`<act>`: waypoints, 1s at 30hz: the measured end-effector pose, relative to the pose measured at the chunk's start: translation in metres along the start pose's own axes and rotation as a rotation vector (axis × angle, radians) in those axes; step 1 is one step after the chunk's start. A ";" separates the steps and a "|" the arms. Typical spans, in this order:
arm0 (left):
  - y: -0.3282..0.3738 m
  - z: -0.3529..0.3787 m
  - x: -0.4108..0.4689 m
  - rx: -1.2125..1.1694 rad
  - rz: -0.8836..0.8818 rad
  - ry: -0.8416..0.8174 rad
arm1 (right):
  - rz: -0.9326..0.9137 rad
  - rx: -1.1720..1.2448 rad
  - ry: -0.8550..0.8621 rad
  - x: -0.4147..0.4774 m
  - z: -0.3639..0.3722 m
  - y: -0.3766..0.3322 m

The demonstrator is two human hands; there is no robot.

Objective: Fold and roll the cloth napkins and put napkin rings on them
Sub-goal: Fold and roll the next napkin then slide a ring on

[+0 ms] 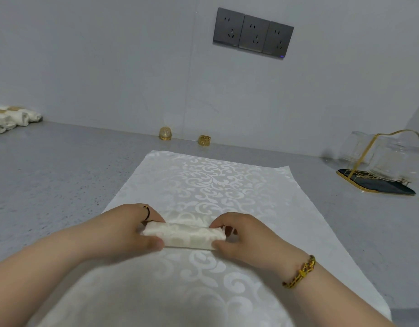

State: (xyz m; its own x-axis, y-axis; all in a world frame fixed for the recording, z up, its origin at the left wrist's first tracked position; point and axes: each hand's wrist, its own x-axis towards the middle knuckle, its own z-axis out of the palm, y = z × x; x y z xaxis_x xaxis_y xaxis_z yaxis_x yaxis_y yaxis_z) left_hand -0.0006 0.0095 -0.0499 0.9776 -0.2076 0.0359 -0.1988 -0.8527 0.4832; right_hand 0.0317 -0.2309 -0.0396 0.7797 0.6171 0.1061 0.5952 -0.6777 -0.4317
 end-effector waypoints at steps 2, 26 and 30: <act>0.001 0.000 0.000 -0.044 -0.019 -0.005 | 0.064 0.093 -0.041 0.005 -0.002 0.002; 0.018 0.039 0.057 0.188 0.294 0.225 | 0.249 0.211 0.247 0.065 0.020 0.023; 0.015 0.041 0.060 0.154 0.283 0.234 | -0.005 0.063 0.352 0.050 0.013 0.017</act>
State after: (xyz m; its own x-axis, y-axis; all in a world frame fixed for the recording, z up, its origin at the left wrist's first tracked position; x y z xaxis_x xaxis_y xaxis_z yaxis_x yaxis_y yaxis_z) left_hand 0.0520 -0.0350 -0.0765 0.8688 -0.3447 0.3556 -0.4531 -0.8430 0.2897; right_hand 0.0781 -0.2064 -0.0532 0.8023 0.4379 0.4056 0.5949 -0.6419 -0.4838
